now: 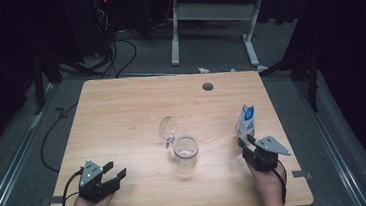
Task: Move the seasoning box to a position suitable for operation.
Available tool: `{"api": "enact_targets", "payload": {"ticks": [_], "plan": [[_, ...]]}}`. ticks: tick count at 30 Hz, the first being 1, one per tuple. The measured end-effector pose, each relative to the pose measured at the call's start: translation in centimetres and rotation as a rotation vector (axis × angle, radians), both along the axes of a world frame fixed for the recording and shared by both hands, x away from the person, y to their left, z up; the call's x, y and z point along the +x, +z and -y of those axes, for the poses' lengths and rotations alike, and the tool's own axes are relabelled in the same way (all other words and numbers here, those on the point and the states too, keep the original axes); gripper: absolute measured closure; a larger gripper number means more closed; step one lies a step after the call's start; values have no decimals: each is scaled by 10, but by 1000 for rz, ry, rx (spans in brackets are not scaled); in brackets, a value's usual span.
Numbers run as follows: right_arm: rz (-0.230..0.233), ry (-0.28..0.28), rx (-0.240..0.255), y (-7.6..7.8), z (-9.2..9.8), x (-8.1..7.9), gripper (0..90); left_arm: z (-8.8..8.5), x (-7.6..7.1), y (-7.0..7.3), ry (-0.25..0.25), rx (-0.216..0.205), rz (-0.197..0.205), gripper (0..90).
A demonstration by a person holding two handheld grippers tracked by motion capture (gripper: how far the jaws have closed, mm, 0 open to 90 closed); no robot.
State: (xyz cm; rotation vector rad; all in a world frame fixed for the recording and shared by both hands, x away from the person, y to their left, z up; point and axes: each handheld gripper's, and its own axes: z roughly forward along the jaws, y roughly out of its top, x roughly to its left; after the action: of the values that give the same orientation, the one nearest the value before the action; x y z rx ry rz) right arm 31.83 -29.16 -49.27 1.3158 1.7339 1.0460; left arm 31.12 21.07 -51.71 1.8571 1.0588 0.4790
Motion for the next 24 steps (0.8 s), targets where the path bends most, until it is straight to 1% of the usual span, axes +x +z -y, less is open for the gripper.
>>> {"api": "enact_targets", "payload": {"ticks": [3, 4, 5, 7, 9, 10, 16, 21, 24], "plan": [[1, -9, -18, 0, -1, 6, 689, -5, -3, 0, 9, -3, 0, 424], [-3, -24, -29, -1, -1, 7, 717, -6, -3, 0, 12, -3, -1, 424], [1, -23, -24, -1, -1, 8, 736, -8, -3, 0, 16, -9, -1, 424], [-3, -29, -27, -1, -1, 10, 799, -10, -5, -1, 20, -6, -1, 424], [-6, -19, -20, 0, -1, 10, 866, -11, -6, -1, 20, -8, -3, 424], [-7, -26, -28, 1, -1, 10, 899, -11, -6, -1, 19, -8, -3, 425], [-18, -25, -38, 2, 0, 9, 900, -8, -6, 0, 7, -3, 3, 424], [-12, -33, -47, 2, 5, 4, 900, -4, -2, 2, -7, -8, 6, 424], [-16, -36, -48, 3, 8, 0, 900, -2, 2, 4, -13, -24, 5, 424]]}}
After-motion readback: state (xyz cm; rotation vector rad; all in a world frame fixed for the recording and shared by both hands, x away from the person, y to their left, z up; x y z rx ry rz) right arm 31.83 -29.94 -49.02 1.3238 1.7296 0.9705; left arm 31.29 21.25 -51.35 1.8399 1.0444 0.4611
